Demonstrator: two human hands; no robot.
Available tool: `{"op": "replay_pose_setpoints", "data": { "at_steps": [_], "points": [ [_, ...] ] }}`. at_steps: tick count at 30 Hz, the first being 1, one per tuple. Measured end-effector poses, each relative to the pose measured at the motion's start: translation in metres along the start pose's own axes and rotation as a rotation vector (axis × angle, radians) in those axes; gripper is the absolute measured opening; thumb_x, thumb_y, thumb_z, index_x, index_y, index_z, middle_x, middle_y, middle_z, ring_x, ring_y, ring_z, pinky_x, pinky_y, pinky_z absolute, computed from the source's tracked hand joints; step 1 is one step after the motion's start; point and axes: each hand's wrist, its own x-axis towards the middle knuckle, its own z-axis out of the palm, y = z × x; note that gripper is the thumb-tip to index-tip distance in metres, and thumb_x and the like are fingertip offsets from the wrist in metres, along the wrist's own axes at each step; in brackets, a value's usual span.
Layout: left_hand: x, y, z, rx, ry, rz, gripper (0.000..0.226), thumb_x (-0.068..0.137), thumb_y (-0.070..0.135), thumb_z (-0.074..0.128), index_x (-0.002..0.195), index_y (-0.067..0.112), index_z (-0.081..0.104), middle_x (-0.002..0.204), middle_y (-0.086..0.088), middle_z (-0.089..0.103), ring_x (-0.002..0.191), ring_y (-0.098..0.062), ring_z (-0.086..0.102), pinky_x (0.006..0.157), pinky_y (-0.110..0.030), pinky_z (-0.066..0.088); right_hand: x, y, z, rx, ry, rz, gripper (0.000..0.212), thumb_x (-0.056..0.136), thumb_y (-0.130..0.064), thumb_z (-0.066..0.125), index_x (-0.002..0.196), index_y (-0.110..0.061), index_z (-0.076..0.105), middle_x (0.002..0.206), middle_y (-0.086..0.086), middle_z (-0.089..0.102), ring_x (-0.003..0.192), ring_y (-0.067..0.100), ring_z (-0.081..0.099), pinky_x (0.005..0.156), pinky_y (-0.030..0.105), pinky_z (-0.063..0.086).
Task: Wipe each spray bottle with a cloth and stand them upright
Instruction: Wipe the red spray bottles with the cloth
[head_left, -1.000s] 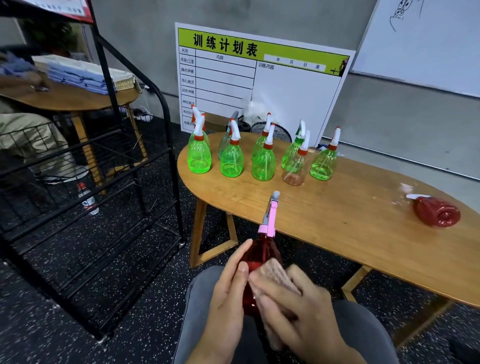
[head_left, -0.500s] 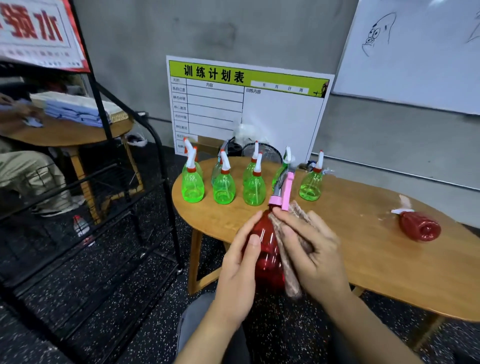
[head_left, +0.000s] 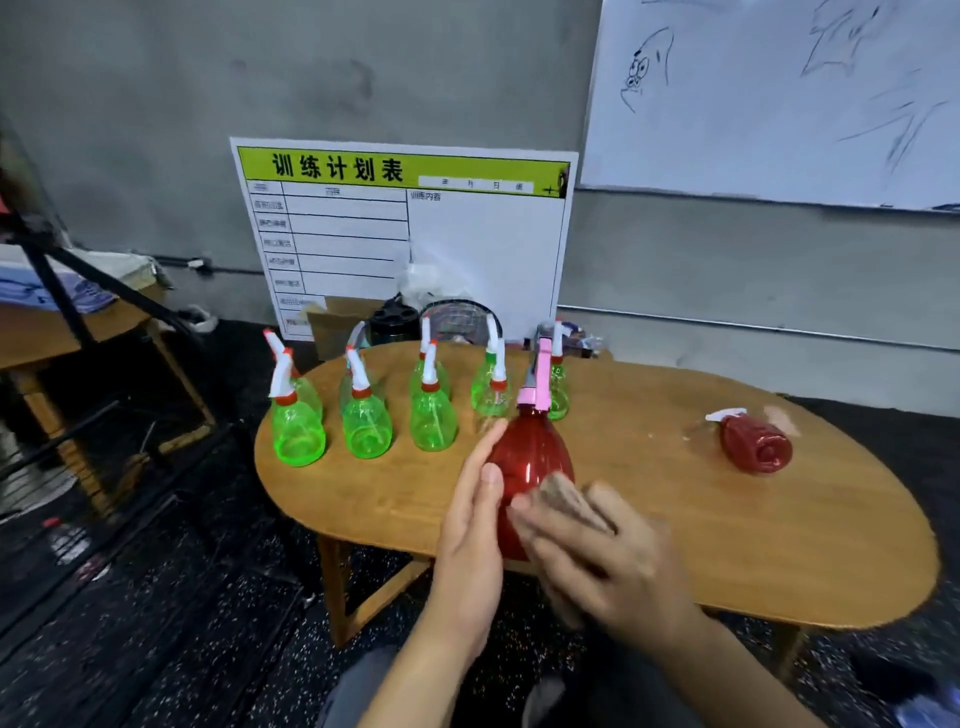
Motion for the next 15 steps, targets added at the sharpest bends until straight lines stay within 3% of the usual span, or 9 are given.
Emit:
{"op": "replay_pose_setpoints", "data": {
  "at_steps": [4,7,9,12,15],
  "points": [
    [0.018,-0.019,0.026,0.016,-0.094,-0.045,0.047,0.100,0.059,0.055,0.144,0.044,0.060,0.153,0.014,0.057,0.146,-0.008,0.048,0.124,-0.045,0.036,0.017,0.049,0.002,0.195,0.099,0.415,0.034,0.103,-0.040,0.054,0.133,-0.035,0.069,0.092,-0.001,0.054,0.076,0.016,0.060,0.063,0.035,0.053],
    [0.030,-0.039,0.042,0.053,-0.112,-0.073,0.077,0.085,0.070,0.073,0.150,0.035,0.054,0.153,0.019,0.056,0.145,-0.004,0.049,0.118,-0.029,0.044,0.008,0.078,0.007,0.230,0.084,0.510,0.035,0.104,-0.043,0.053,0.133,-0.034,0.070,0.096,-0.004,0.059,0.083,0.010,0.063,0.069,0.026,0.053],
    [0.050,-0.068,0.059,0.058,-0.126,-0.144,0.085,0.080,0.062,0.082,0.151,0.030,0.051,0.150,0.019,0.059,0.141,-0.003,0.053,0.108,-0.018,0.047,-0.009,0.110,0.014,0.331,0.135,0.633,0.031,0.105,-0.036,0.058,0.132,-0.027,0.072,0.105,-0.006,0.066,0.096,0.004,0.066,0.079,0.015,0.051],
    [0.066,-0.092,0.063,0.018,-0.094,-0.193,0.070,0.086,0.044,0.081,0.150,0.037,0.053,0.149,0.011,0.062,0.140,-0.012,0.057,0.113,-0.033,0.050,-0.024,0.126,0.028,0.524,0.248,0.854,0.028,0.103,-0.022,0.059,0.126,-0.023,0.075,0.118,-0.002,0.072,0.118,-0.005,0.062,0.095,0.007,0.043],
    [0.073,-0.109,0.059,-0.024,-0.033,-0.234,0.052,0.098,0.038,0.071,0.148,0.040,0.056,0.148,0.009,0.063,0.139,-0.014,0.058,0.121,-0.051,0.041,-0.037,0.130,0.039,0.593,0.304,0.942,0.027,0.100,-0.021,0.059,0.120,-0.028,0.076,0.123,-0.010,0.074,0.129,0.001,0.059,0.103,0.011,0.041]
  ]
}}
